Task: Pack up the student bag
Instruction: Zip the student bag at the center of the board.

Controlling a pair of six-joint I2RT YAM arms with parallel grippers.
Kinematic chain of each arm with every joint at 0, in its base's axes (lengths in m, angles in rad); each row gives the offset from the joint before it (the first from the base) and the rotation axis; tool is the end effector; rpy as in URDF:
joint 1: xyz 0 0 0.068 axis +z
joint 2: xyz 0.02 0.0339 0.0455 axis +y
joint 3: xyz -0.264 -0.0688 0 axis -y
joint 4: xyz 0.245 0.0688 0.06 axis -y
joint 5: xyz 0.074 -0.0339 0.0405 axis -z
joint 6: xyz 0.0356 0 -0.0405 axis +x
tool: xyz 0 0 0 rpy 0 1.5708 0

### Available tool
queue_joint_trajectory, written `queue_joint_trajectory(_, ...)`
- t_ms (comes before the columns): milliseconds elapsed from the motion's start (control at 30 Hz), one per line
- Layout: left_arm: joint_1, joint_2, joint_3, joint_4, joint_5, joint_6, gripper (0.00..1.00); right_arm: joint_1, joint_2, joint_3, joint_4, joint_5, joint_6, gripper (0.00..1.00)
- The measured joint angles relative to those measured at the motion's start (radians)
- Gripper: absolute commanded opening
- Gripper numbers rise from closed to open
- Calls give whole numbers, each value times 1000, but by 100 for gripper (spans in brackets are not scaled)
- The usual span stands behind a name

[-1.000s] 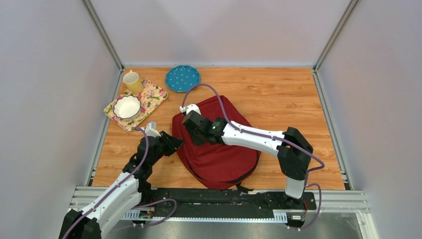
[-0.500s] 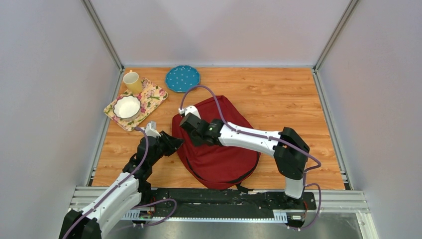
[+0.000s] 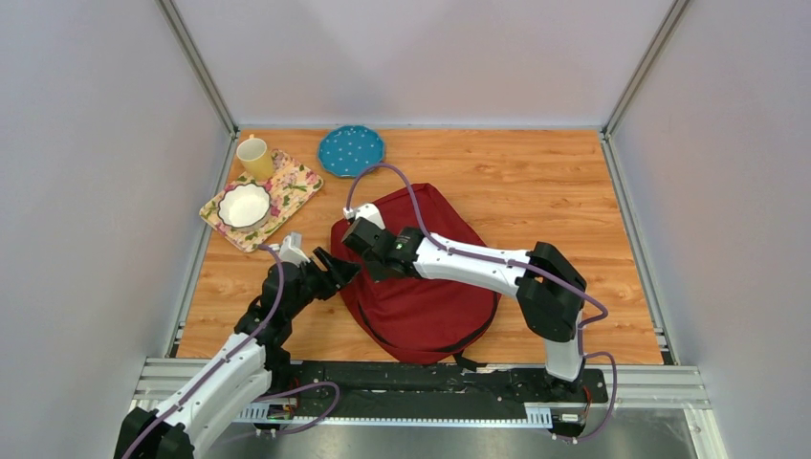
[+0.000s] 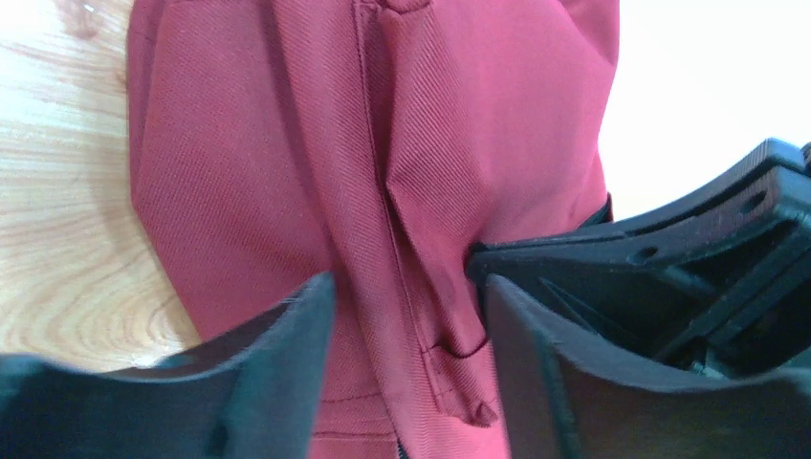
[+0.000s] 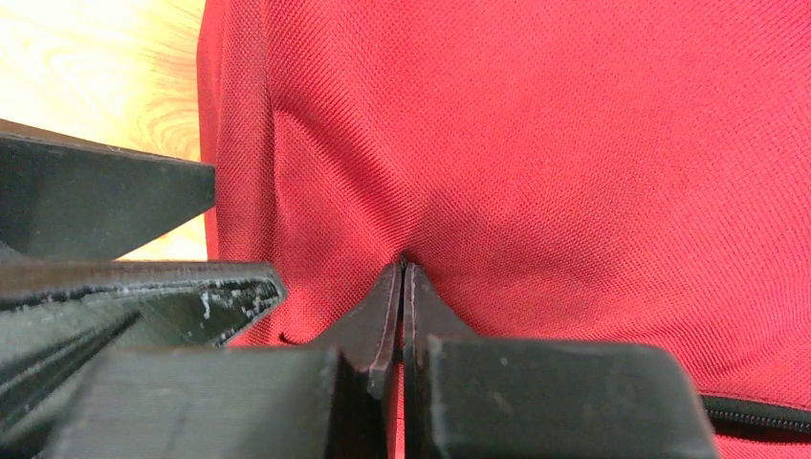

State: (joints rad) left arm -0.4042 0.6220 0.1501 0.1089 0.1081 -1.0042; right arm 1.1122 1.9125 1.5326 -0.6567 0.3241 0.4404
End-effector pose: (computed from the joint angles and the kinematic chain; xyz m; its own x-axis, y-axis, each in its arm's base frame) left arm 0.1393 -0.0638 0.1706 -0.5834 -0.6628 -0.4695 -0.0158 0.5872 -0.8093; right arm 0.1930 0.3654 0.2344 -0.6764 -0.4572 -0.5774 -0.5415 0.8401 -0.0309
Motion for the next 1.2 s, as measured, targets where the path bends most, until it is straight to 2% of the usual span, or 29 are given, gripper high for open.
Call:
queue_joint_trajectory(33,-1,-3,0,0,9,-3,80,0,0,0,0,-1,1,0)
queue_joint_trajectory(267,0,-7,1,19,57,-31,80,0,-10,-23,27,-4,9,0)
queue_joint_trajectory(500,0,111,8,68,103,-58,79,0,-77,-86,68,-10,44,0)
queue_joint_trajectory(700,0,172,8,107,111,-69,58,0,-106,-117,106,-32,62,0)
queue_joint_trajectory(933,3,264,8,148,112,-64,0,0,-119,-145,131,-47,68,0)
queue_joint_trajectory(1200,5,299,27,165,127,-31,0,-16,-148,-166,138,-38,67,0)
